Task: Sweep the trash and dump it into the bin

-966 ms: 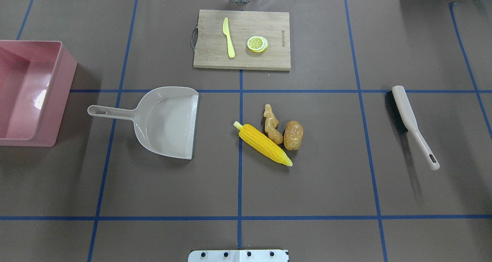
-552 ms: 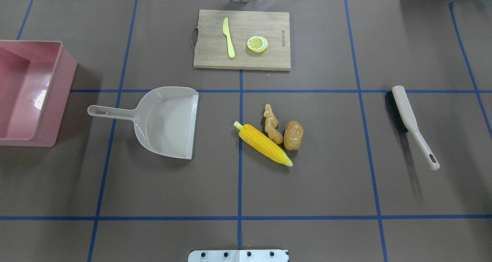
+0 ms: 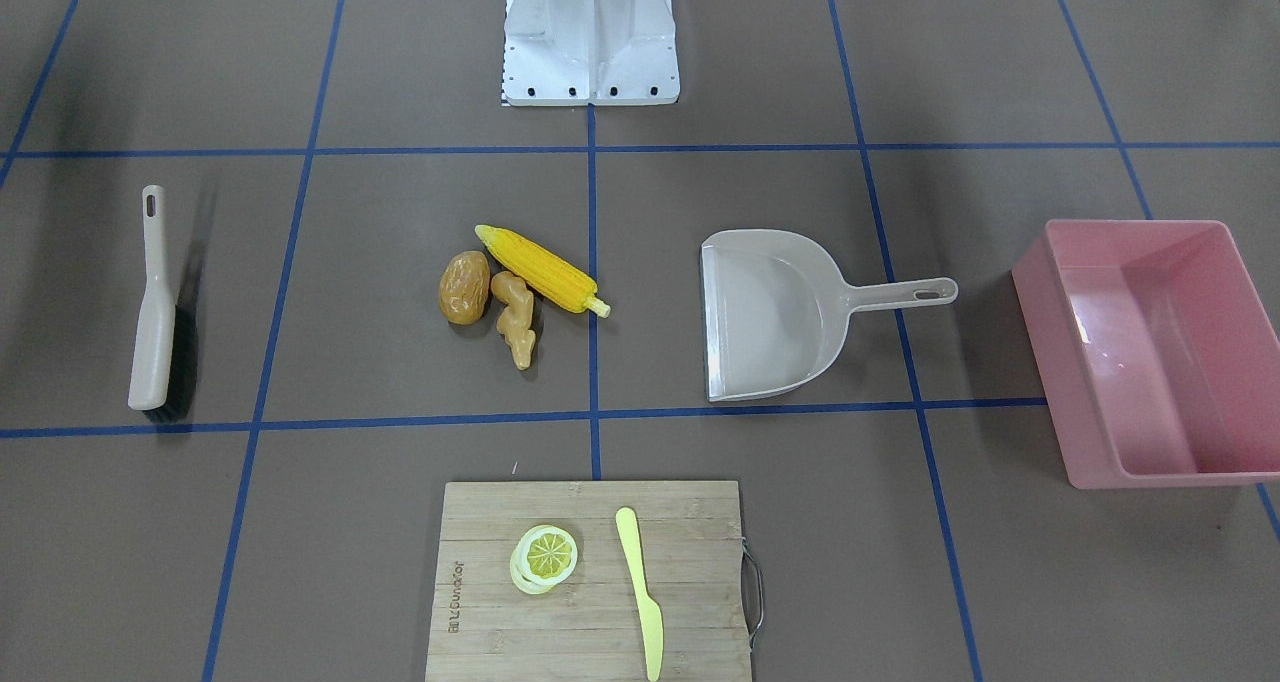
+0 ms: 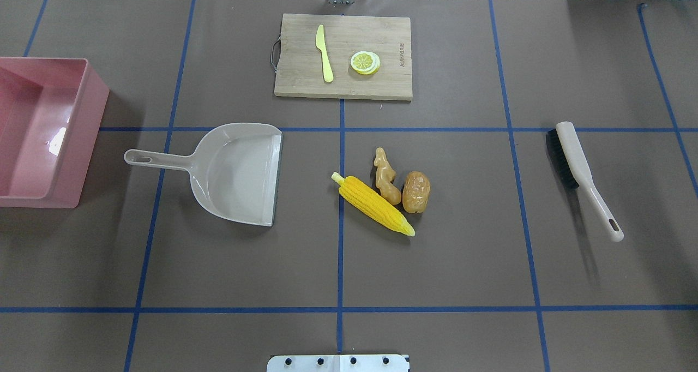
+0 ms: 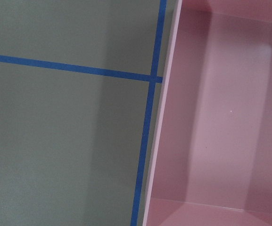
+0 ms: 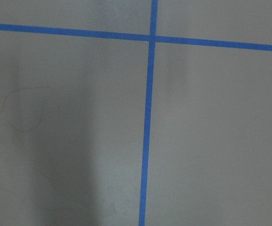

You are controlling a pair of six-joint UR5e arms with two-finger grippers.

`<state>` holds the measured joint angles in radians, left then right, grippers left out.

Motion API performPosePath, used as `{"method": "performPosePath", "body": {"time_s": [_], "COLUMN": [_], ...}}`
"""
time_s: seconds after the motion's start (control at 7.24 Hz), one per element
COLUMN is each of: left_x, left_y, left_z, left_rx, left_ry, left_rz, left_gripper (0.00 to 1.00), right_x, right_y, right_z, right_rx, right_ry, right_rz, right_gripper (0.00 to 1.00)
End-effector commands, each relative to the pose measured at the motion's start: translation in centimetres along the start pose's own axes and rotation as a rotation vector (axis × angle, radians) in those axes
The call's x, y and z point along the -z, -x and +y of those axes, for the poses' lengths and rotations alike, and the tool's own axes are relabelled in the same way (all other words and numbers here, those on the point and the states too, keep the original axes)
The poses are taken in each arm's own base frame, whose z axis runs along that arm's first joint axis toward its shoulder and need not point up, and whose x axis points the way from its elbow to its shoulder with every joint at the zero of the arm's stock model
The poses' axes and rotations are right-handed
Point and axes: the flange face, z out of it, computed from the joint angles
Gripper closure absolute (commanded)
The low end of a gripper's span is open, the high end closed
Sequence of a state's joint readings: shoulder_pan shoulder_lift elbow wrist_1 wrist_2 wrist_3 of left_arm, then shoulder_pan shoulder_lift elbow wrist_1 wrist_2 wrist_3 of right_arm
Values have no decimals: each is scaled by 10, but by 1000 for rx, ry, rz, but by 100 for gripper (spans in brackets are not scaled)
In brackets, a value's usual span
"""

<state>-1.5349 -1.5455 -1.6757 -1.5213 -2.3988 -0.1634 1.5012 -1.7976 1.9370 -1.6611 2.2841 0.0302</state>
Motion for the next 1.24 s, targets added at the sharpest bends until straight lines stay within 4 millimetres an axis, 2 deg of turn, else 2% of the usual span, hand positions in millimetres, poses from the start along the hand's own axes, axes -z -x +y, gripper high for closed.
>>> {"method": "performPosePath", "body": {"time_s": [0.0, 0.14, 0.28, 0.41, 0.55, 0.69, 0.83, 0.97, 1.1], "left_x": [1, 3, 13, 27, 45, 56, 58, 75, 96], "left_y": [-1, -2, -17, -31, -49, -66, -76, -99, -131], "left_z": [0, 0, 1, 7, 11, 20, 24, 14, 4], "left_rx": [-1, -14, -40, -68, -77, -47, -83, -92, -108], "left_ry": [-1, -5, -22, -50, -58, -16, 9, 14, 11], "left_rz": [-3, -2, 1, 7, 8, -1, -5, -5, -4], "left_gripper": [2, 2, 2, 2, 2, 2, 2, 2, 2], "right_x": [-4, -8, -11, -21, -24, -34, -55, -74, -91], "right_y": [25, 53, 94, 137, 192, 233, 250, 248, 249], "right_z": [-2, -5, -5, -5, -8, -16, -12, -12, -23], "right_rx": [21, -3, -27, -51, -69, -35, 15, 24, 26], "right_ry": [20, 41, 63, 96, 93, 82, 87, 115, 118], "right_rz": [-90, -90, -86, -71, -36, -4, 56, 84, 83], "right_gripper": [0, 0, 0, 0, 0, 0, 0, 0, 0]}}
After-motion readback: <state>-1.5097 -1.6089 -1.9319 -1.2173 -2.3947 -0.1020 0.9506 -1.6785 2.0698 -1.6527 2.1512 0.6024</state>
